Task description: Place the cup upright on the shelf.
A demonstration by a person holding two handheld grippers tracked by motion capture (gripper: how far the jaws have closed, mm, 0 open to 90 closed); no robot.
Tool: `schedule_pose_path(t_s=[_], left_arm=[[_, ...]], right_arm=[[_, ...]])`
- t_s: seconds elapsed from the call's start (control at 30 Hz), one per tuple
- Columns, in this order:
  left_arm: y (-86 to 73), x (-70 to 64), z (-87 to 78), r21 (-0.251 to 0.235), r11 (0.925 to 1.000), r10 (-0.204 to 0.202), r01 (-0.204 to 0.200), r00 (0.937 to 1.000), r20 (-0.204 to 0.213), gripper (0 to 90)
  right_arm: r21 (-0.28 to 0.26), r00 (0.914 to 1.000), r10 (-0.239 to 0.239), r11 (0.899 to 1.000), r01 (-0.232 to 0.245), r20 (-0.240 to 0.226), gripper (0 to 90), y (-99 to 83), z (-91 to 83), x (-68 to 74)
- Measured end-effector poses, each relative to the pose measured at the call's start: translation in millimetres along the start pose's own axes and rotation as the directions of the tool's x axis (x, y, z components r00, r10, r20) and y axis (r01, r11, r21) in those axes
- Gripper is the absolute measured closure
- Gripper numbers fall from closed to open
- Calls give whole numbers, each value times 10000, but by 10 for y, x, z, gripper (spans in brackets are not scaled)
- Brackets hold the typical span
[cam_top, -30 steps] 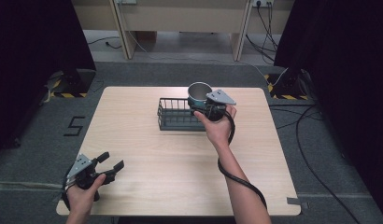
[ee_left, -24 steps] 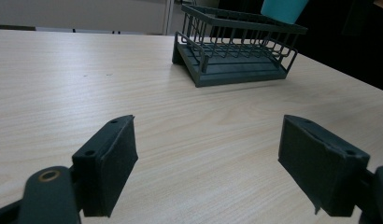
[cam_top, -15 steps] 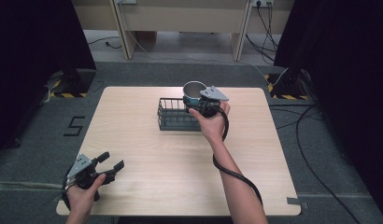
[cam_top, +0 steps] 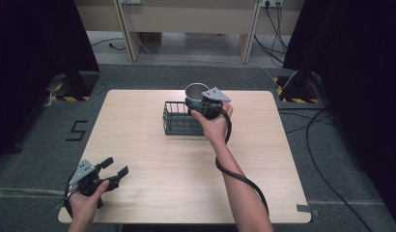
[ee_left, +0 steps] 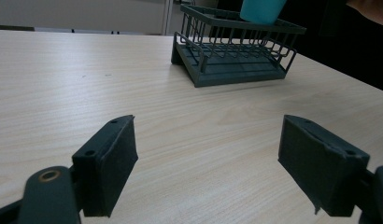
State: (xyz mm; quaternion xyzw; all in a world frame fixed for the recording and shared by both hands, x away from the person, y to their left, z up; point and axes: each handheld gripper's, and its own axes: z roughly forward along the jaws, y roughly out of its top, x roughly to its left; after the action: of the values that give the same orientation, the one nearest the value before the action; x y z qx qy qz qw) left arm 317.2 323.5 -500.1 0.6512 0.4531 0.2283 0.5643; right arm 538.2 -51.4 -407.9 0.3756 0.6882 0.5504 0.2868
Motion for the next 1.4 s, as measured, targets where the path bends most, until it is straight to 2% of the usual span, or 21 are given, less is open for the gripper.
schedule_pose_path(t_s=[1.2, 1.4], left_arm=[[1, -6, 3, 17, 10000, 43, -43, 10000, 39, 186], [0, -6, 3, 27, 10000, 48, -48, 10000, 41, 186]], right_arm=[[1018, 9996, 270, 9944, -276, 66, 153, -342, 203, 14], [963, 9997, 252, 9950, -258, 76, 151, -363, 213, 12]])
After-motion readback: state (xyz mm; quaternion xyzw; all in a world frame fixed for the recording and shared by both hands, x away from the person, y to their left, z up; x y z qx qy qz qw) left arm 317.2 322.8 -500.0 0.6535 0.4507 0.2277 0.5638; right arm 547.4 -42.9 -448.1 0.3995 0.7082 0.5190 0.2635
